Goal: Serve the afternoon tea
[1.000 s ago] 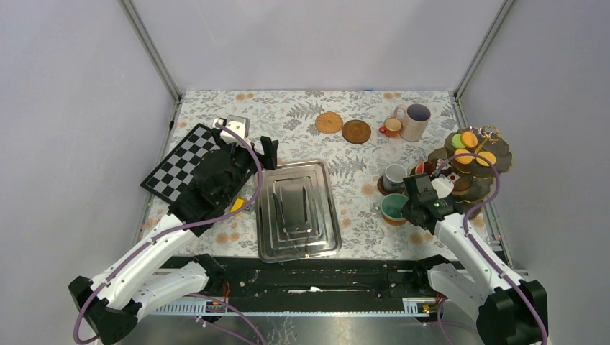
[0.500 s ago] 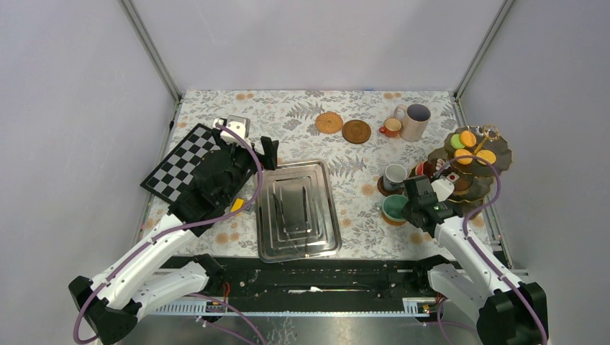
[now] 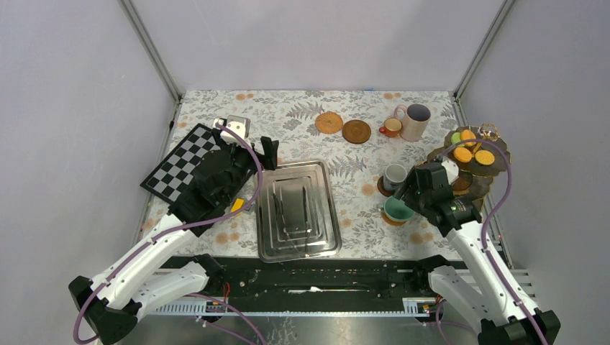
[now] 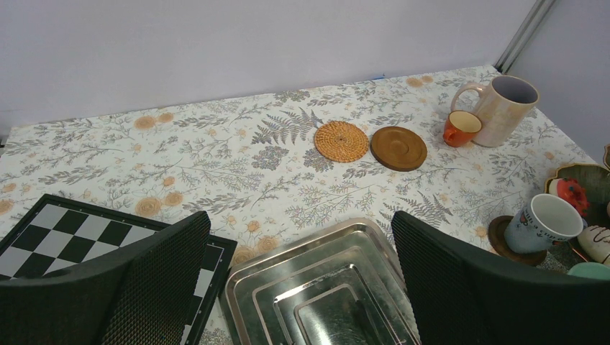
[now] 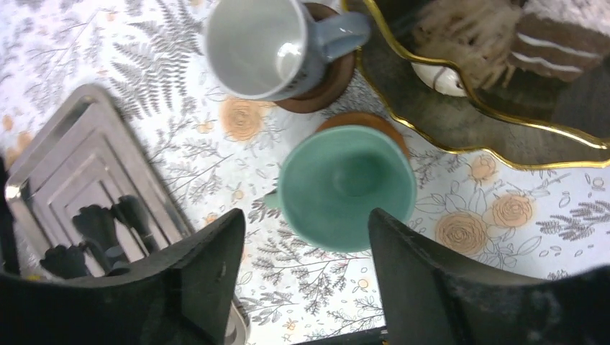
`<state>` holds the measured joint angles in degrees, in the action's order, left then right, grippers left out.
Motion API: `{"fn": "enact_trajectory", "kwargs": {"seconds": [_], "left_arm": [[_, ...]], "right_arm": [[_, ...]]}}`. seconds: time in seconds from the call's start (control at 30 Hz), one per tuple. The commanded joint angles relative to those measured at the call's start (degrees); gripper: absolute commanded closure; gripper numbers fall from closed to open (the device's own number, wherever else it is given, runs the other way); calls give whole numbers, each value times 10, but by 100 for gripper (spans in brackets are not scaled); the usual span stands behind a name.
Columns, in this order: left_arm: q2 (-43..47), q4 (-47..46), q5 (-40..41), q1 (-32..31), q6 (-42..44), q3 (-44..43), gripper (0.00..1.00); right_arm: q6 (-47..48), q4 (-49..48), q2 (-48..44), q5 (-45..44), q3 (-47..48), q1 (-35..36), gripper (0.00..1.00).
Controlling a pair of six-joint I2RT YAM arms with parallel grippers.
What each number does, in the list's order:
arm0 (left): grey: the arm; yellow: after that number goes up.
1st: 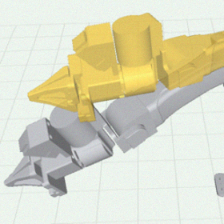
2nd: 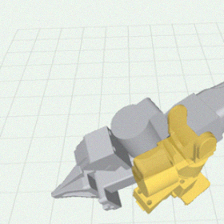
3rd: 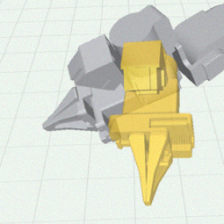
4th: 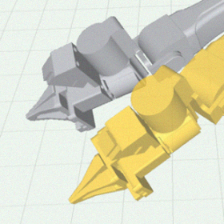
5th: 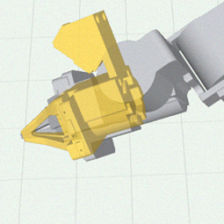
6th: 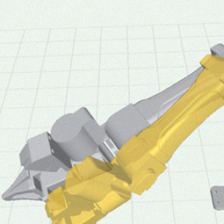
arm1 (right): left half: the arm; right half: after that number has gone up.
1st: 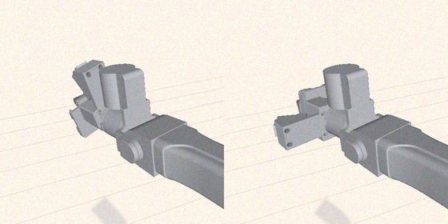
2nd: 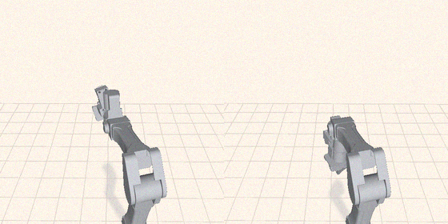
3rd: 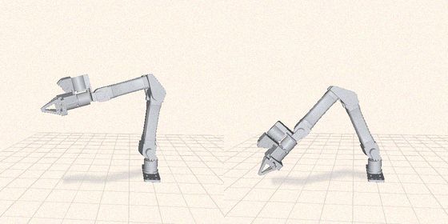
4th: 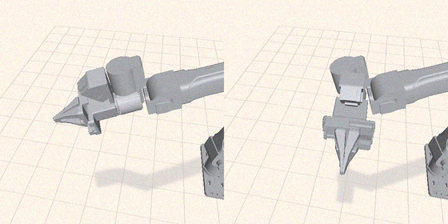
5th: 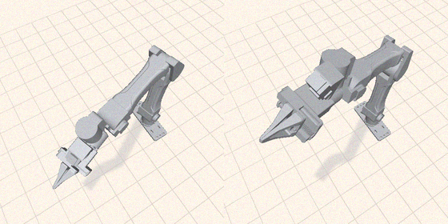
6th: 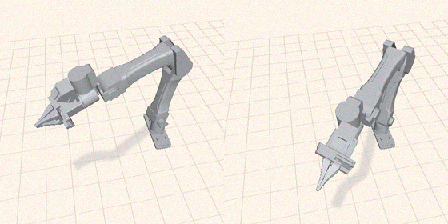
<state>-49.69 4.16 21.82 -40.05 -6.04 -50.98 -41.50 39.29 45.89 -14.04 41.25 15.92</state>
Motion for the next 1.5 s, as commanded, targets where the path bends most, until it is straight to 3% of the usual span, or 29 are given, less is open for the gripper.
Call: {"fn": "enact_trajectory", "kwargs": {"seconds": [0.0, 0.13, 0.23, 0.47, 0.73, 0.9, 1.07, 1.3, 1.47], "left_arm": [[2, -23, -7, -3, -2, -5, 1], [0, -23, -7, -3, -2, -4, 1], [-1, -23, -8, -2, -2, -6, 1], [-1, -23, -2, -3, 1, -4, 1], [-1, -25, 0, -3, 2, -3, 1], [-1, -25, 0, -3, 2, -3, 1], [0, -25, -2, -3, 2, -3, 1], [-2, -25, -6, -3, 0, -3, 1], [-3, -25, -5, -3, 0, -3, 1]], "right_arm": [[69, -1, -2, 57, 41, -3, 26], [135, -86, 25, 189, 46, -3, 20], [156, -132, 85, 233, 74, 5, 20], [187, -175, 310, 152, 241, 73, 21], [180, -146, 603, 6, 494, 73, 45], [184, -119, 734, -11, 624, 59, 47], [185, -101, 832, -8, 707, 40, 48], [217, -91, 927, 2, 766, 31, 61], [219, -78, 919, 18, 723, 31, 62]]}}
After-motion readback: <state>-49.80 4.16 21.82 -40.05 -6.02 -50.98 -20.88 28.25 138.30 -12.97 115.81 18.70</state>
